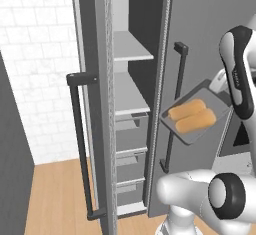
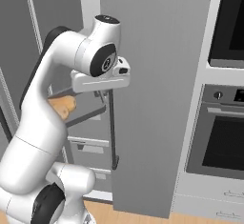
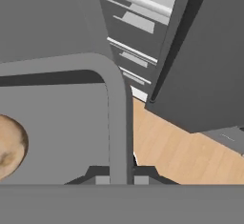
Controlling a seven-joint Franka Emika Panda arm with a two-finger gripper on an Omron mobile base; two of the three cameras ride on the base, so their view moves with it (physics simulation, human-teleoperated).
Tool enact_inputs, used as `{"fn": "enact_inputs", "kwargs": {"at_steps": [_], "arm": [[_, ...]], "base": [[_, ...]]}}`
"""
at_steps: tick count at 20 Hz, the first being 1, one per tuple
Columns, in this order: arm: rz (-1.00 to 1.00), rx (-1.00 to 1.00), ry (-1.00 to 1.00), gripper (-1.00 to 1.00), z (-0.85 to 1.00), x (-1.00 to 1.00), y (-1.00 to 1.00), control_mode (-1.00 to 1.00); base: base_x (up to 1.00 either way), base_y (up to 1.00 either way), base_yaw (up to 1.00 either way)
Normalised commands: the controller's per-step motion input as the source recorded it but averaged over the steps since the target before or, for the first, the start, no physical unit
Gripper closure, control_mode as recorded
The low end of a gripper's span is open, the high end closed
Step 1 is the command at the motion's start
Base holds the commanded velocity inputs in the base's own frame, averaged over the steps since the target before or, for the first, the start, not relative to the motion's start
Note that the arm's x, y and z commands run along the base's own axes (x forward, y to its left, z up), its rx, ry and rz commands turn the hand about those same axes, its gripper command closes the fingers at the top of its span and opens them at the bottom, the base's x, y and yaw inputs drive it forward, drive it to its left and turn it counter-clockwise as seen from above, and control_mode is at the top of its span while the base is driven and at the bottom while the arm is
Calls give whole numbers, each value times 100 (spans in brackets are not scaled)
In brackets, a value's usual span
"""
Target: Take the meat container that has the shrimp and place it on the second highest rack of the freezer. Then take the vegetable container that has the squashs and place it on the highest rack of the freezer.
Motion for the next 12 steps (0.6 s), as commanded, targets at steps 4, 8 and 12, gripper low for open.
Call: {"fn": "enact_inputs", "kwargs": {"at_steps": [4,8,12], "arm": [[0,13,4,100,-11,36,23,-100],[-62,30,0,100,7,36,36,-100],[-55,30,20,100,16,15,44,-100]], "base": [[0,0,0],[0,0,0],[0,0,0]]}}
